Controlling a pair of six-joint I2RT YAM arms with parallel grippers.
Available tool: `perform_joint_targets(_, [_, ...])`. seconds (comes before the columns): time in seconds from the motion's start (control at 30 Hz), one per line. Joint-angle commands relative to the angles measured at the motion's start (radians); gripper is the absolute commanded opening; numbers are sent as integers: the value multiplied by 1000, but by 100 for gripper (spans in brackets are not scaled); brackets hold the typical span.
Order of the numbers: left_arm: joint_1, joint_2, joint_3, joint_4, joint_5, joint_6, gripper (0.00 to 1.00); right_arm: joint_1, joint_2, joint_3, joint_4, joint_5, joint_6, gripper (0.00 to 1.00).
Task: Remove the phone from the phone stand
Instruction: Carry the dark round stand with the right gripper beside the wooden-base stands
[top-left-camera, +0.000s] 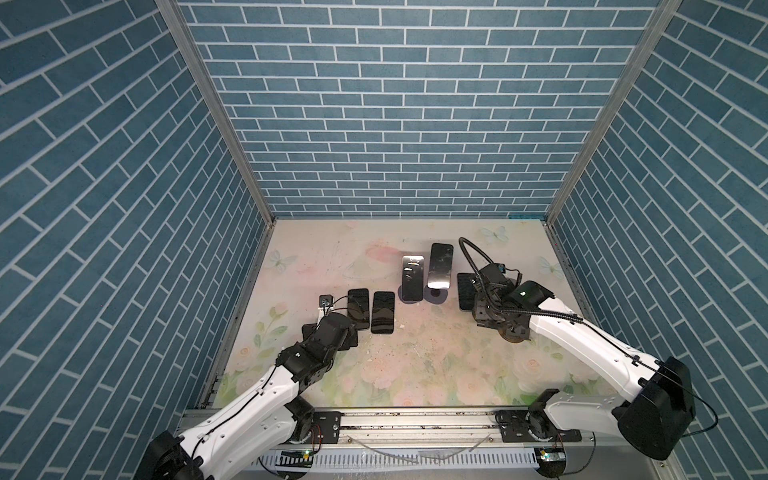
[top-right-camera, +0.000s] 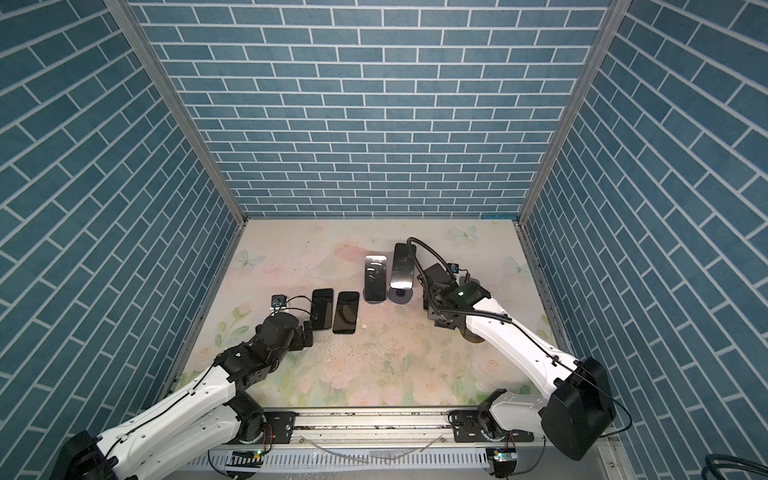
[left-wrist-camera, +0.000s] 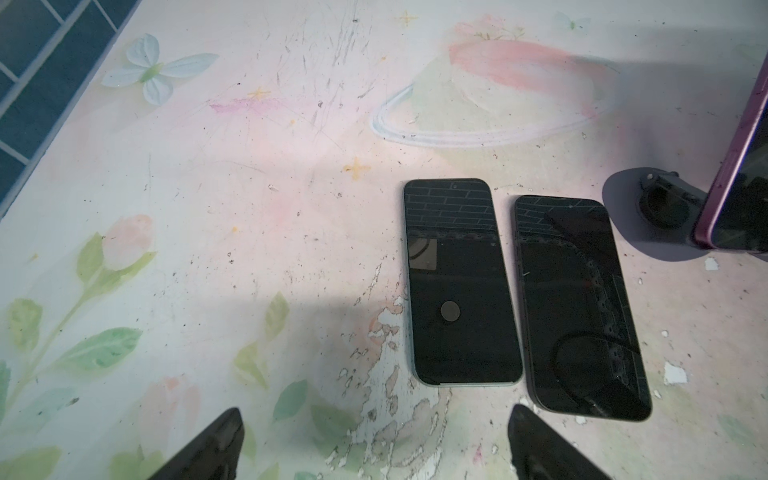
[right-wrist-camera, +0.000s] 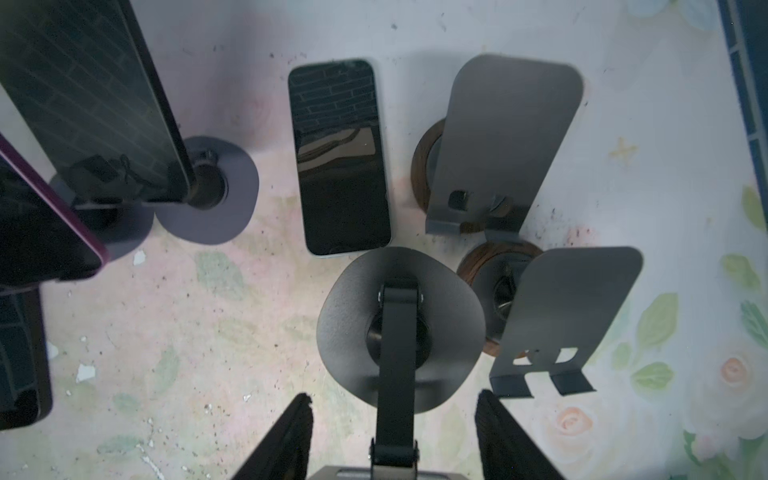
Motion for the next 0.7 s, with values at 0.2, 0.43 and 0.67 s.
perform_joint_targets(0.2, [6,11,61,-1,-28,9,100,-168,5,146,6,-3,-154,46])
perform_joint_targets(0.43, [6,54,93,37,-24,25,100,-321,34,197,28,-59,-226,46])
perform_joint_targets(0.67, [6,143,145,66,-9,31,100,-478,51,205,60,-113,-264,46])
